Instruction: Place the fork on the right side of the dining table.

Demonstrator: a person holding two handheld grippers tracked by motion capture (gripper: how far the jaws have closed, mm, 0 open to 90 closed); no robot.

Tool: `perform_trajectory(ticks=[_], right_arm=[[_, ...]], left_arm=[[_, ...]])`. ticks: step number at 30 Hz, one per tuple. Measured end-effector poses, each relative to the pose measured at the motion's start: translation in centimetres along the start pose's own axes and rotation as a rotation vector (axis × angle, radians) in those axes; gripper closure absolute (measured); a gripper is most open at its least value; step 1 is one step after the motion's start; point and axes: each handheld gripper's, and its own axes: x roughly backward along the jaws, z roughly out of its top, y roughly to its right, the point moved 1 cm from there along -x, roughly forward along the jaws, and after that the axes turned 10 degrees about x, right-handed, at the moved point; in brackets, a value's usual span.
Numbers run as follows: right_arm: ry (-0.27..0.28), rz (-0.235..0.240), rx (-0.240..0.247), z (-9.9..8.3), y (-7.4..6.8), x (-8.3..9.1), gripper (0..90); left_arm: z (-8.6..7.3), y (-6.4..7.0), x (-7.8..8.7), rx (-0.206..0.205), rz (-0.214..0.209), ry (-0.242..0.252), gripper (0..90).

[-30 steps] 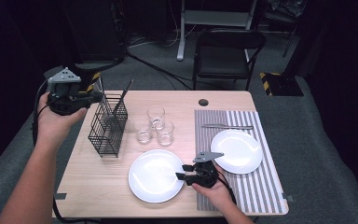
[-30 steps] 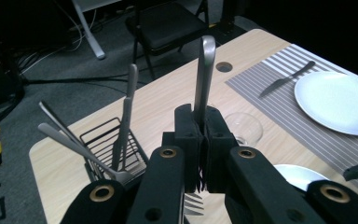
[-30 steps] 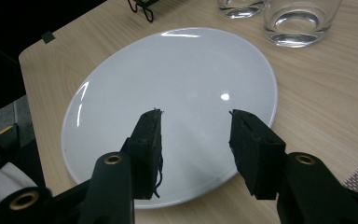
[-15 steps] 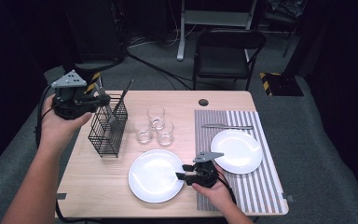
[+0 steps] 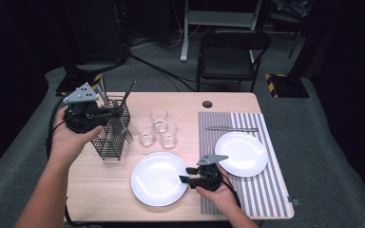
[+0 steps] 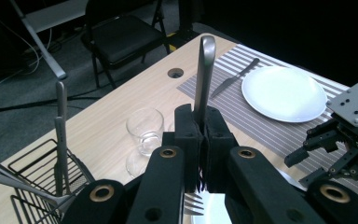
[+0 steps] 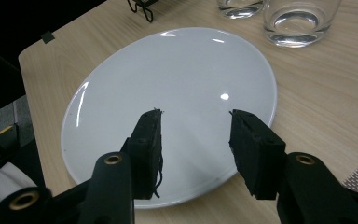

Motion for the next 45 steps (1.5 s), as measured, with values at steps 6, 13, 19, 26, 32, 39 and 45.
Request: perform_trajectory(ticks=[6, 13, 19, 26, 32, 39, 45], right_arm=[[-0.002, 0.002, 0.001, 0.0, 0.0, 0.0, 53.4], [-0.001, 0.000, 0.006, 0.0, 0.0, 0.0, 53.4], [-0.003, 0.001, 0.003, 0.0, 0.0, 0.0, 53.4], [-0.005, 0.001, 0.003, 0.0, -0.1, 0.0, 53.4], [-0.007, 0.002, 0.004, 0.0, -0.1, 0.0, 53.4], [-0.012, 0.001, 0.005, 0.0, -0.2, -0.1, 53.4], [-0.015, 0.000, 0.014, 0.0, -0.2, -0.1, 53.4]], left_arm=[[-0.9, 0.6, -0.2, -0.009, -0.018, -0.003, 86.9], [-1.8, 0.9, -0.5, -0.016, -0.031, -0.011, 86.9], [-2.7, 1.5, -0.6, -0.020, -0.042, -0.010, 86.9], [-3.4, 2.1, -0.9, -0.021, -0.061, -0.015, 86.9], [-4.1, 2.4, -1.0, -0.012, -0.078, -0.003, 86.9], [-5.2, 2.7, -1.4, -0.011, -0.088, -0.012, 86.9], [-6.0, 2.8, -1.9, -0.005, -0.094, -0.024, 86.9]])
